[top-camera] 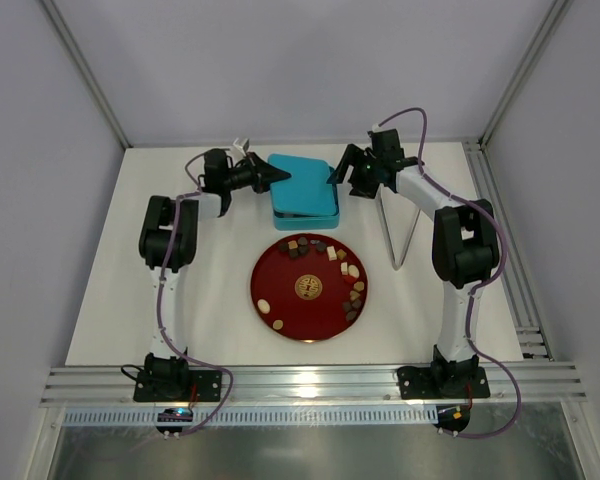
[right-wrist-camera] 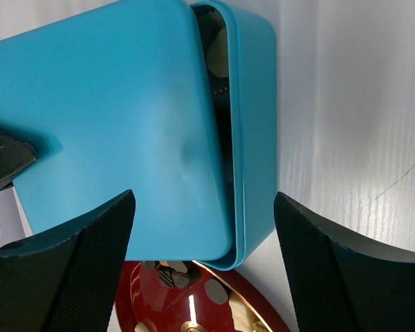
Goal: Pack the chocolate
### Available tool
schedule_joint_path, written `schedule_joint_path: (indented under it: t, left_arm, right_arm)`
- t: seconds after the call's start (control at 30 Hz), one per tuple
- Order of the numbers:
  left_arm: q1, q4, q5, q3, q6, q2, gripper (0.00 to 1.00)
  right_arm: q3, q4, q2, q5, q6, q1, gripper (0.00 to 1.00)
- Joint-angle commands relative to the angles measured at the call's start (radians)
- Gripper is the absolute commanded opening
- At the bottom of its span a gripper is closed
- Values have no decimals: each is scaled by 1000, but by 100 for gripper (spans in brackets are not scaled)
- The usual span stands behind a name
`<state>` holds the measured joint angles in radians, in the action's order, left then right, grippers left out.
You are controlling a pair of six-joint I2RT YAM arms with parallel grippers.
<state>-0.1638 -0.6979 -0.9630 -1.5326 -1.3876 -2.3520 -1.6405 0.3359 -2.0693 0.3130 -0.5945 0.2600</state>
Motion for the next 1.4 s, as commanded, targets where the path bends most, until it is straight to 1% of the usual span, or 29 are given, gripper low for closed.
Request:
schedule_joint_path:
  t: [0.0, 0.1, 0.17, 0.53, 0.93, 1.07, 1.17, 1.37]
  left_arm:
    - [17, -63, -33, -6, -42, 2, 6]
    - [23, -153, -34, -1, -117, -6, 5]
    - [26, -172, -34, -6, -136, -9, 5]
    - [23, -210, -54, -6, -168, -26, 6]
    - [-3, -229, -46, -55, -192, -52, 7]
    - [-5, -248, -45, -51, -200, -53, 7]
    - [-5, -290, -39, -52, -238, -64, 7]
    - [-9, -290, -39, -60, -240, -78, 7]
  right_arm:
    - [-41, -37, 6, 0, 12, 7, 81]
    - [-44, -38, 9, -2, 13, 8, 81]
    - [-45, -35, 11, -2, 13, 8, 81]
    - [-42, -40, 6, 1, 13, 12, 80]
    - [-45, -41, 0, 3, 18, 10, 80]
    - [-44, -40, -8, 6, 16, 12, 80]
    - [-42, -43, -12, 11, 15, 12, 80]
    - [-41, -48, -17, 12, 13, 13, 80]
